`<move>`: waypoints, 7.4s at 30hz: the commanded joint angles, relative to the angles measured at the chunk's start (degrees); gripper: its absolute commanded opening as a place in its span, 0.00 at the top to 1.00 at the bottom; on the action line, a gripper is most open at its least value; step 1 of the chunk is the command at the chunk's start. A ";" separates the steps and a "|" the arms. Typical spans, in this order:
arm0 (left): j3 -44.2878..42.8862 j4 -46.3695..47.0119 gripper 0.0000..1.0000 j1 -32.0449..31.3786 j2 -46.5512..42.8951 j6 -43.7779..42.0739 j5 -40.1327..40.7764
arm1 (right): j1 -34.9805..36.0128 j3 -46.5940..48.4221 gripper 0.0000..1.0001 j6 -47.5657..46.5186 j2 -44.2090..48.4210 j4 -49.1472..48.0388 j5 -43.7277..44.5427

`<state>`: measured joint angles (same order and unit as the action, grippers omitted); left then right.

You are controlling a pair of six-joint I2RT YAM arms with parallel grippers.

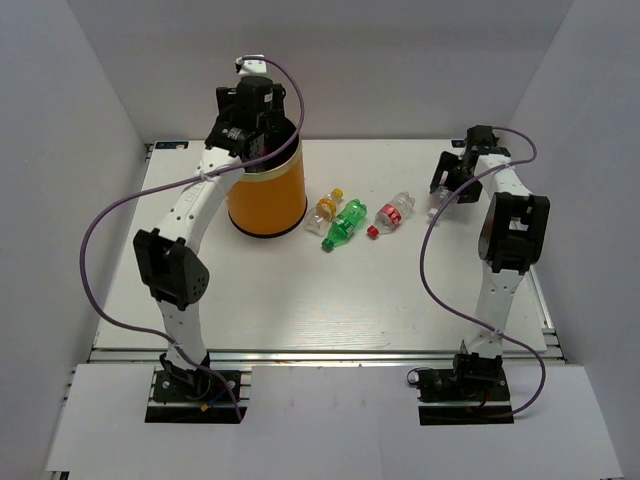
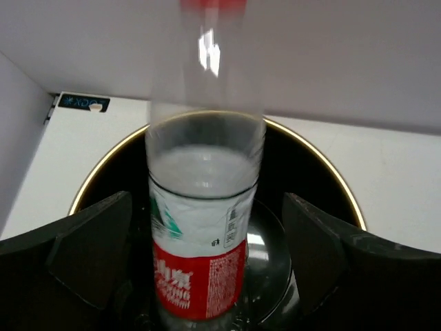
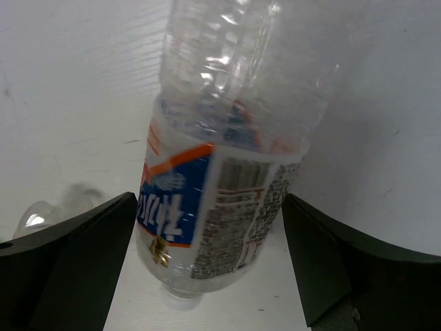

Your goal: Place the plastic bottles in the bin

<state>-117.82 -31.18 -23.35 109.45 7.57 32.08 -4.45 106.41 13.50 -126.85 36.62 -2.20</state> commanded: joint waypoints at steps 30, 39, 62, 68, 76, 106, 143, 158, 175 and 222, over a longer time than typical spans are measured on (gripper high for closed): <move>29.12 4.81 0.00 -13.30 -5.55 -18.47 -58.36 | 11.91 9.24 1.00 -6.05 8.04 -54.06 -51.23; 48.90 12.55 0.00 -16.28 -15.13 -15.67 -52.55 | 23.85 28.68 1.00 12.26 -5.78 -75.64 -49.92; 58.68 15.35 0.00 -20.59 -25.26 -8.53 -41.75 | 36.71 24.72 0.10 6.38 -9.47 -76.79 -36.13; 54.90 18.25 0.00 -20.59 -19.90 -11.08 -39.99 | 32.41 22.36 0.10 4.17 -4.91 -75.65 -35.95; 45.49 21.51 0.00 -21.12 -9.18 -16.45 -34.63 | 21.51 6.02 1.00 -8.57 15.10 -50.11 -23.47; 26.50 13.96 0.56 -22.78 15.80 -17.33 -32.24 | 1.37 -31.27 0.10 -41.92 31.22 -30.21 -40.59; -4.44 -2.66 0.44 0.93 3.31 -0.01 -4.74 | 9.19 2.49 0.14 -168.79 1.60 30.79 -40.35; 11.17 5.15 0.00 0.06 -15.37 -7.22 -24.93 | 12.09 7.23 0.11 -179.34 -5.51 26.05 -25.68; 47.85 16.84 0.00 -0.99 -43.87 -0.55 -29.79 | 14.56 19.35 0.90 -133.68 -4.65 37.74 -51.56; 37.16 14.13 0.00 -10.38 -19.12 -9.24 -53.53 | 19.59 12.43 1.00 -5.58 5.46 -55.12 -15.82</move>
<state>-75.70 -17.96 -31.07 87.72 2.13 -18.74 20.73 121.56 9.87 -128.62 -27.86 -25.28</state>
